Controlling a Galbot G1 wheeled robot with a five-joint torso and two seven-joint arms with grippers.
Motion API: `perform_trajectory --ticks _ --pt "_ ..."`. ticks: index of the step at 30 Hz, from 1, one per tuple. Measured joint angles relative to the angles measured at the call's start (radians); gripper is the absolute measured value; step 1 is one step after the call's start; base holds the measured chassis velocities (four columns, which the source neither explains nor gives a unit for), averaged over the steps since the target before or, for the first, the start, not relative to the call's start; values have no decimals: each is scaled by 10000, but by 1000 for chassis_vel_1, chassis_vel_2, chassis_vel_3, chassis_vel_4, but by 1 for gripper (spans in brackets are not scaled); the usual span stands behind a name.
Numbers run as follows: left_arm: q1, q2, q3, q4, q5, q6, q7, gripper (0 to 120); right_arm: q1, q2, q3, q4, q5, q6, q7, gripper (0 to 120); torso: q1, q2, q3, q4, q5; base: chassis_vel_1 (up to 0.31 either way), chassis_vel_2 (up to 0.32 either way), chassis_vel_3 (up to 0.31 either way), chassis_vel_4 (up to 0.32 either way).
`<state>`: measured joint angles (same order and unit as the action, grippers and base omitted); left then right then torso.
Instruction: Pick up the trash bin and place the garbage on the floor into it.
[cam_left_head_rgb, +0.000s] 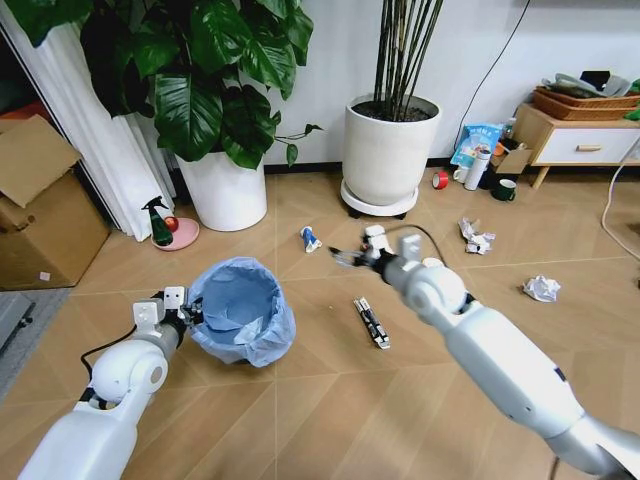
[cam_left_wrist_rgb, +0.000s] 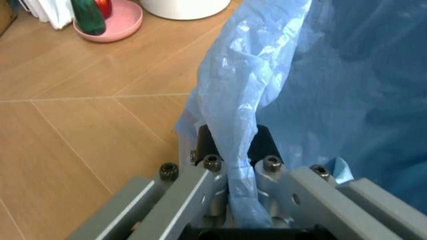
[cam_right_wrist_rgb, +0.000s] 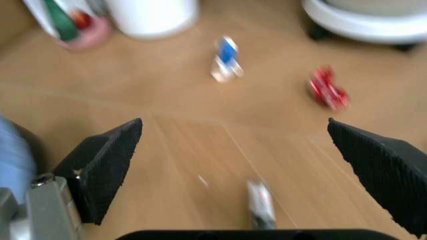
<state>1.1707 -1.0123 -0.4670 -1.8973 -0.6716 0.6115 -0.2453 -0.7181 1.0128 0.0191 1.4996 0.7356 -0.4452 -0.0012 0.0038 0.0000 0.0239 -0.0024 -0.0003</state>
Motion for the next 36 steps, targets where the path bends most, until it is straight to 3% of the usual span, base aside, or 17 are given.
perform_trajectory --ticks 6,9,17,22,26,30,36 --pt "117 1 -51 -157 -7 -27 17 0 -826 360 299 -1452 -1247 585 -632 100 0 0 0 -1 0 0 0 0 0" --pt "179 44 -69 -246 -11 -46 22 0 -1084 900 388 -2501 -1964 1028 -995 100 0 -1 0 1 -2 0 0 0 0" --pt "188 104 -14 -330 -11 -72 6 0 -921 2056 699 -4186 -2621 1298 -1253 100 0 -1 0 4 -8 0 0 0 0" --pt "199 162 41 -366 -29 -73 -27 0 -759 2369 892 -4809 -2870 1414 -1313 98 0 -2 0 3 -6 0 0 0 0" --pt "212 193 61 -367 -38 -74 -44 0 -697 2497 1030 -5190 -3097 1518 -1441 90 0 -1 0 3 -6 0 0 0 0" --pt "213 240 88 -369 -48 -79 -55 0 -667 2623 1206 -5554 -3379 1676 -1652 69 0 -1 0 1 -6 0 0 0 0" --pt "203 339 106 -420 -130 -79 -78 0 -606 2715 1339 -5782 -3466 1736 -1714 52 0 -1 0 2 -4 0 0 0 0"
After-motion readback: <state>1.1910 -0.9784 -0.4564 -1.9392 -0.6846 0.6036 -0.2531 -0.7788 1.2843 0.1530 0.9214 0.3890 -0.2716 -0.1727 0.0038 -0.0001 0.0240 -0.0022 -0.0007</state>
